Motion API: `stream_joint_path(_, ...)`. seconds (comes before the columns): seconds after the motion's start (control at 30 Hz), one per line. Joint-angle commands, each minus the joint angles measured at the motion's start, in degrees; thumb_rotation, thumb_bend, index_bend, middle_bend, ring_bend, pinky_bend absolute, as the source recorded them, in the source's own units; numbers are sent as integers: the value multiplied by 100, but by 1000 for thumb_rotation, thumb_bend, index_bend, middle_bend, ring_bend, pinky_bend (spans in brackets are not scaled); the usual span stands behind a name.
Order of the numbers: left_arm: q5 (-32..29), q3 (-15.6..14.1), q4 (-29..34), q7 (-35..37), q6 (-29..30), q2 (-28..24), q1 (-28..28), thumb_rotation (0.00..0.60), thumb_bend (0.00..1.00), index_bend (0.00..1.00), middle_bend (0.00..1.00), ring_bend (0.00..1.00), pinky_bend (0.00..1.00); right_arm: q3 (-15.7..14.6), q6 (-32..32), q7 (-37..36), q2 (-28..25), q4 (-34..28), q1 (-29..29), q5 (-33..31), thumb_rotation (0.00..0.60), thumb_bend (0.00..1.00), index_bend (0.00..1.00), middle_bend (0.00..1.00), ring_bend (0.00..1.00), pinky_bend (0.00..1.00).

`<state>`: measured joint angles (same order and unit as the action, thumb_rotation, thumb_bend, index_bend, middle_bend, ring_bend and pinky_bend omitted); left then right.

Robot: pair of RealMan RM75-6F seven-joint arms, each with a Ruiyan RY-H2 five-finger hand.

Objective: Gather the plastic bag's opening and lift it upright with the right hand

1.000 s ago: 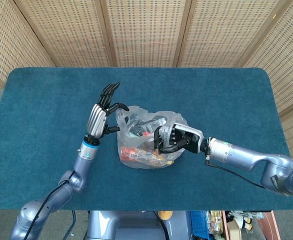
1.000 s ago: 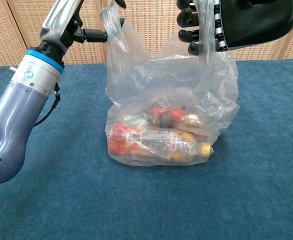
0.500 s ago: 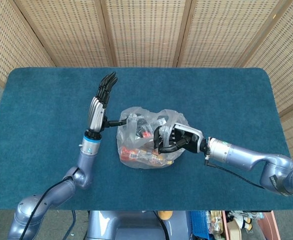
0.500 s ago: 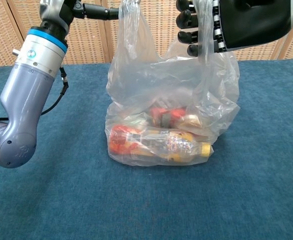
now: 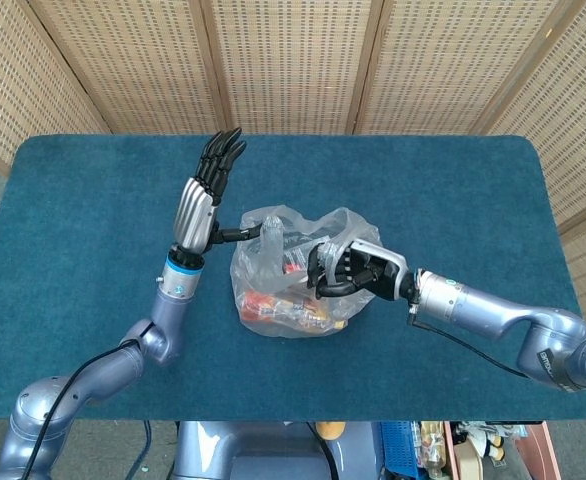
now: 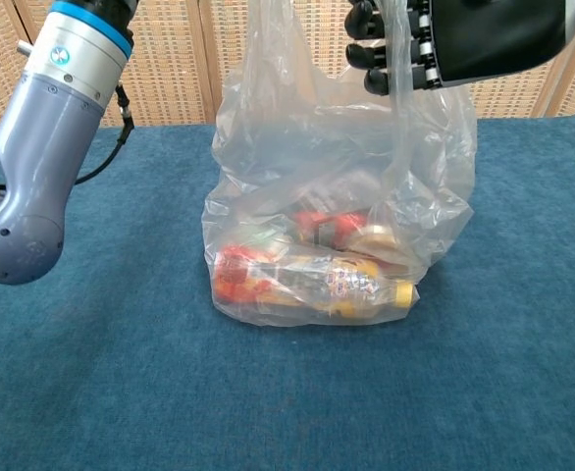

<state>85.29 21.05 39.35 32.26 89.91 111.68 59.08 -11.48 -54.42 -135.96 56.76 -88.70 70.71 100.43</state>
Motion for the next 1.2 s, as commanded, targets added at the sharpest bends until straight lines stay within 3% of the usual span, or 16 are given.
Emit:
stream_joint_path(0.03, 139, -97, 297, -338, -38, -256, 53, 600, 152, 0, 0, 0, 0, 167, 88, 173, -21, -145, -63, -290, 600, 95, 502, 568, 417, 465)
stream_joint_path(0.33, 286, -61, 1269, -1200, -90, -851, 146, 600, 152, 0, 0, 0, 0, 804, 668, 1281, -54, -799, -218, -1470, 600, 165, 502, 569, 376, 447)
stream_joint_path(0.53, 306, -25, 1767, -1570, -153, -1128, 143, 600, 151, 0, 0, 0, 0, 1113, 921, 1889, -6, -1003, -397, -1897, 600, 172, 501, 568, 360, 437)
stream_joint_path(1.0, 291, -67, 2145, -1913, -328, -1305, 104, 600, 150, 0, 0, 0, 0, 1794, 1143, 2692, 232, -1064, -801, -2789, 600, 175, 490, 542, 303, 345)
stream_joint_path(1.2, 211, 36, 2253, -2024, -443, -1327, 172, 600, 151, 0, 0, 0, 0, 2135, 1181, 2873, 382, -1139, -963, -2878, 600, 175, 490, 526, 300, 319)
